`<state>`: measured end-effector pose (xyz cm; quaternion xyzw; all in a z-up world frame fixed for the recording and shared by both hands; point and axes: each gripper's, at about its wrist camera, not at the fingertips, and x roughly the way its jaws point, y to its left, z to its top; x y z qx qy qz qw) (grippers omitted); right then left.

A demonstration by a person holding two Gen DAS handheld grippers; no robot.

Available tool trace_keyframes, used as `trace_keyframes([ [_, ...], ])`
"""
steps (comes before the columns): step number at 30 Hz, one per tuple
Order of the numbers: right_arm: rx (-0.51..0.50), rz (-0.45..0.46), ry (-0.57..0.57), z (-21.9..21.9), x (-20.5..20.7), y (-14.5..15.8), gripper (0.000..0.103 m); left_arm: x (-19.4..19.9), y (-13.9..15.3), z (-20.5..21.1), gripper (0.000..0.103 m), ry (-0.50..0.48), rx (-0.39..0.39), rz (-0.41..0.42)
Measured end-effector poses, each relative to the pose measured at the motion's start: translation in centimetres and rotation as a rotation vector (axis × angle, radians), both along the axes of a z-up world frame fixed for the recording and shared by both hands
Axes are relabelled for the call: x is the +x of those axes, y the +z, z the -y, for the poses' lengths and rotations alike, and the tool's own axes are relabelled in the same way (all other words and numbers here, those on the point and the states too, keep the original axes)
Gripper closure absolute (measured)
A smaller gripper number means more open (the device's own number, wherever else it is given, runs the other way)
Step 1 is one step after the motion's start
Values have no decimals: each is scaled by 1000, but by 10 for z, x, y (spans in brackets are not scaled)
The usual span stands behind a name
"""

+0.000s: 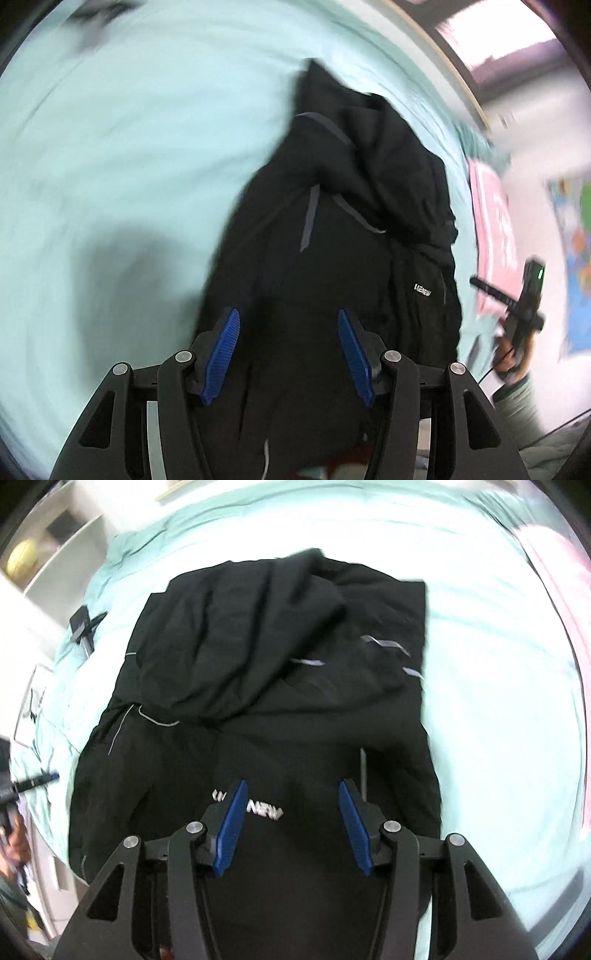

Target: Fold large clothes

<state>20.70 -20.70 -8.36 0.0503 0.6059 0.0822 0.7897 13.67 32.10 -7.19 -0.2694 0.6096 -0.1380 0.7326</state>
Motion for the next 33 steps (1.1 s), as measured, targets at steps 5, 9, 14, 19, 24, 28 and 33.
trace_keyframes([
  [5, -5, -40, -27, 13, -13, -3, 49, -29, -36, -15, 46, 82, -79, -105],
  [9, -21, -68, -15, 17, -25, -8, 49, -42, -62, -15, 46, 98, -63, -172],
  [14, -69, -109, -6, 29, -54, -8, 49, -47, -55, -6, 46, 43, -202, -150],
  [19, -109, -179, -41, 60, -110, -4, 49, -44, -29, 17, 46, -39, -316, -69],
  [24, -86, -315, -100, 88, -169, -35, 56, -56, -52, 26, 46, -70, -176, -177],
  [28, -14, -393, -146, 96, -202, -60, 59, -74, -58, 17, 46, -61, -129, -231],
  [33, 55, -392, -126, 86, -209, -64, 81, -72, -49, 30, 46, -74, -166, -223],
])
